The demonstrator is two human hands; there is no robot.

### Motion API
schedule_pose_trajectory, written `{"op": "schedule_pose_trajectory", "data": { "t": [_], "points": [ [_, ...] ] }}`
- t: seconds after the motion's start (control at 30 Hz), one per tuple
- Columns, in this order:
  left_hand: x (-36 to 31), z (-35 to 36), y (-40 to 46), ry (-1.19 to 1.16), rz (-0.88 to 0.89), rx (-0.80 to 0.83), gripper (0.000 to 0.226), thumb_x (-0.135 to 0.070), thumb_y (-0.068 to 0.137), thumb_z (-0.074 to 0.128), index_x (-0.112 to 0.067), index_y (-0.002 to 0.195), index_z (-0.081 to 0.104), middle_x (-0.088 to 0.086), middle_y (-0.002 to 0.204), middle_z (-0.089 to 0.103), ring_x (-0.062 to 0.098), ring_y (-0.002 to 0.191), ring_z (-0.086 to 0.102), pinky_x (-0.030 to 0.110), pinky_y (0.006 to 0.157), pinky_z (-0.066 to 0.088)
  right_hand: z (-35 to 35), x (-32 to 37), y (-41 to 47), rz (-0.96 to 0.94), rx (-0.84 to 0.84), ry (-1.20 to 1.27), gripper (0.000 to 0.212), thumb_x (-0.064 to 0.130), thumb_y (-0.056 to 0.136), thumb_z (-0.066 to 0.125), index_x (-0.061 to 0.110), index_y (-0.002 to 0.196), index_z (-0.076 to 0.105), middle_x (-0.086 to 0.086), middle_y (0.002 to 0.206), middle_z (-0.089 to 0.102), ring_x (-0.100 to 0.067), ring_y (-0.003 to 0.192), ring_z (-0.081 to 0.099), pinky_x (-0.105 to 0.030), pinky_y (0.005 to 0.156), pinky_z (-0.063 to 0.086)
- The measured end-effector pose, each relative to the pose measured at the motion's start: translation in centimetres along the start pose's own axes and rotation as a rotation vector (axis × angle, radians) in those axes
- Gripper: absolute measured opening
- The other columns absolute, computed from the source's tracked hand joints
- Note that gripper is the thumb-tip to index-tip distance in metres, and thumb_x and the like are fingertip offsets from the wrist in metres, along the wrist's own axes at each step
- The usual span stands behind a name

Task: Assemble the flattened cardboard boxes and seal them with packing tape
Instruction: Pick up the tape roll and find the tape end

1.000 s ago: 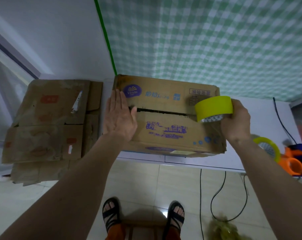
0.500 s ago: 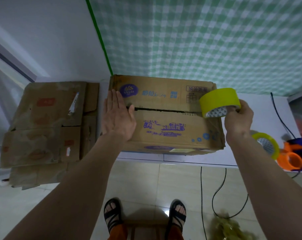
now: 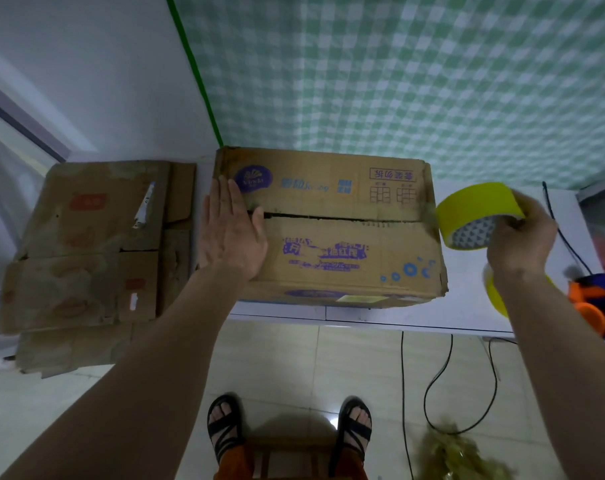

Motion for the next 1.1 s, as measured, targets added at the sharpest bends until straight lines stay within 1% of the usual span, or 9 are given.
{"op": "schedule_pose_trajectory", "data": {
  "t": [0.07, 0.17, 0.3, 0.37, 0.73, 0.8, 0.9, 0.97, 1.1],
  "points": [
    [0.0, 0.0, -0.1, -0.003, 0.006, -0.008, 0.064, -0.040, 0.103, 0.011, -0.003, 0.152, -0.006, 0.011, 0.162, -0.008, 0.019, 0.149, -0.009, 0.031, 0.119, -0.008, 0.2, -0.2, 0.2, 0.000, -0.004, -0.068, 0.040, -0.007, 0.091, 0.037, 0.001, 0.125, 0.054, -0.020, 0.121, 0.059, -0.029, 0.107, 0.055, -0.028, 0.076, 0.038],
    [0.2, 0.1, 0.0, 0.000, 0.008, -0.020, 0.064, -0.041, 0.102, 0.011, -0.003, 0.152, -0.005, 0.011, 0.162, -0.007, 0.019, 0.149, -0.009, 0.030, 0.119, -0.008, -0.3, 0.3, 0.4, -0.088, 0.011, -0.172, 0.043, -0.010, 0.085, 0.034, 0.003, 0.123, 0.050, -0.026, 0.110, 0.058, -0.022, 0.091, 0.050, -0.032, 0.071, 0.035],
    [0.1, 0.2, 0.0, -0.013, 0.019, -0.028, 0.064, -0.040, 0.102, 0.011, -0.003, 0.152, -0.004, 0.011, 0.162, -0.005, 0.019, 0.149, -0.007, 0.030, 0.120, -0.007, -1.1, -0.6, 0.7, -0.141, 0.002, -0.300, 0.045, -0.010, 0.084, 0.035, 0.006, 0.124, 0.046, -0.028, 0.110, 0.056, -0.040, 0.100, 0.054, -0.045, 0.078, 0.042],
    [0.0, 0.3, 0.0, -0.007, 0.019, -0.029, 0.064, -0.041, 0.103, 0.012, -0.003, 0.152, -0.004, 0.011, 0.162, -0.006, 0.018, 0.149, -0.008, 0.029, 0.119, -0.008, -0.6, -1.1, 0.9, -0.137, 0.006, -0.307, 0.046, -0.011, 0.083, 0.035, 0.007, 0.124, 0.046, -0.026, 0.113, 0.054, -0.042, 0.103, 0.052, -0.047, 0.081, 0.042],
    [0.1, 0.4, 0.1, 0.001, 0.039, -0.042, 0.067, -0.043, 0.102, 0.013, -0.001, 0.152, 0.000, 0.013, 0.162, -0.001, 0.020, 0.149, -0.005, 0.033, 0.121, -0.003, 1.6, -3.6, 0.6, -0.066, 0.055, -0.255, 0.047, -0.010, 0.086, 0.034, 0.008, 0.129, 0.042, -0.024, 0.114, 0.053, -0.039, 0.103, 0.052, -0.039, 0.080, 0.040],
    [0.0, 0.4, 0.0, 0.018, 0.024, -0.022, 0.071, -0.048, 0.100, 0.010, -0.002, 0.152, -0.001, 0.013, 0.162, -0.002, 0.021, 0.149, -0.005, 0.035, 0.121, -0.002, 1.9, -4.0, 0.4, -0.048, 0.074, -0.231, 0.047, -0.010, 0.086, 0.033, 0.008, 0.129, 0.042, -0.024, 0.116, 0.053, -0.039, 0.105, 0.052, -0.041, 0.083, 0.042],
    [-1.8, 0.0, -0.5, 0.077, -0.006, -0.004, 0.086, -0.061, 0.090, 0.000, -0.001, 0.152, -0.001, 0.017, 0.161, -0.002, 0.026, 0.149, -0.004, 0.038, 0.121, -0.003, 2.1, -4.7, 0.0, -0.003, 0.099, -0.169, 0.046, -0.010, 0.088, 0.033, 0.009, 0.129, 0.040, -0.023, 0.116, 0.053, -0.036, 0.103, 0.052, -0.036, 0.077, 0.040],
    [-5.1, 0.1, -1.3, 0.091, 0.060, 0.022, 0.091, -0.064, 0.086, -0.006, -0.002, 0.152, -0.003, 0.017, 0.161, -0.006, 0.028, 0.149, -0.006, 0.039, 0.121, -0.004, 2.2, -5.0, 0.0, 0.012, 0.097, -0.124, 0.046, -0.011, 0.087, 0.033, 0.008, 0.128, 0.039, -0.022, 0.114, 0.053, -0.035, 0.102, 0.053, -0.034, 0.075, 0.040],
    [-14.4, 1.7, -3.7, 0.041, 0.337, 0.112, 0.089, -0.068, 0.085, -0.008, -0.007, 0.150, -0.013, 0.012, 0.159, -0.017, 0.026, 0.147, -0.016, 0.040, 0.122, -0.003, 2.5, -5.4, 0.2, 0.004, 0.114, -0.078, 0.046, -0.012, 0.085, 0.033, 0.007, 0.127, 0.039, -0.019, 0.112, 0.052, -0.029, 0.096, 0.051, -0.034, 0.073, 0.039]
  ]
}}
Point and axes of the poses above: each hand's wrist, its own y-axis towards the middle knuckle, its own z-axis out of the palm, x = y × z, the point moved 8 cm from there along y, towards the middle knuckle
